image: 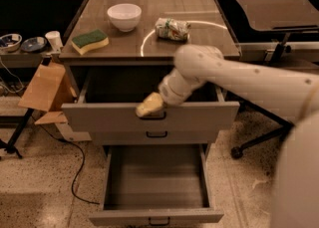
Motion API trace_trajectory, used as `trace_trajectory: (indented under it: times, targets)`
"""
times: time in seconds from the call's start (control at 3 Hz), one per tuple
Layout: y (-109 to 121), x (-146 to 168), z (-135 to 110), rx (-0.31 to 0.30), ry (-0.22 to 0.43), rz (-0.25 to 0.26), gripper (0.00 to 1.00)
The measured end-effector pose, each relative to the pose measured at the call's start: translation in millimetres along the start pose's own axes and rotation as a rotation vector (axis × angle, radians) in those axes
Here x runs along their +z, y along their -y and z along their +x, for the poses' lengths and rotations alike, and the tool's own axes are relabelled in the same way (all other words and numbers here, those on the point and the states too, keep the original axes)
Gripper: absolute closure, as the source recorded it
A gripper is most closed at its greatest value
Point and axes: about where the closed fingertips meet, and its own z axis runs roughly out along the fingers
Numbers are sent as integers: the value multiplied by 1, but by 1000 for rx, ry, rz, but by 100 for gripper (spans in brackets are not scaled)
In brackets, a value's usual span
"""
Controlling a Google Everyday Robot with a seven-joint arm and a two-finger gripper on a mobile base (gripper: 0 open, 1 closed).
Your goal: Open top drawer
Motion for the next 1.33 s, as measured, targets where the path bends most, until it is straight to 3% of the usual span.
trace_trajectory:
  times: [0.33,0.67,1.33]
  targets:
    - [14,-4,17,60,-4,15,0]
    - [40,-9,66,185,-28,43,0]
    - [34,-22,66,207,-11,39,0]
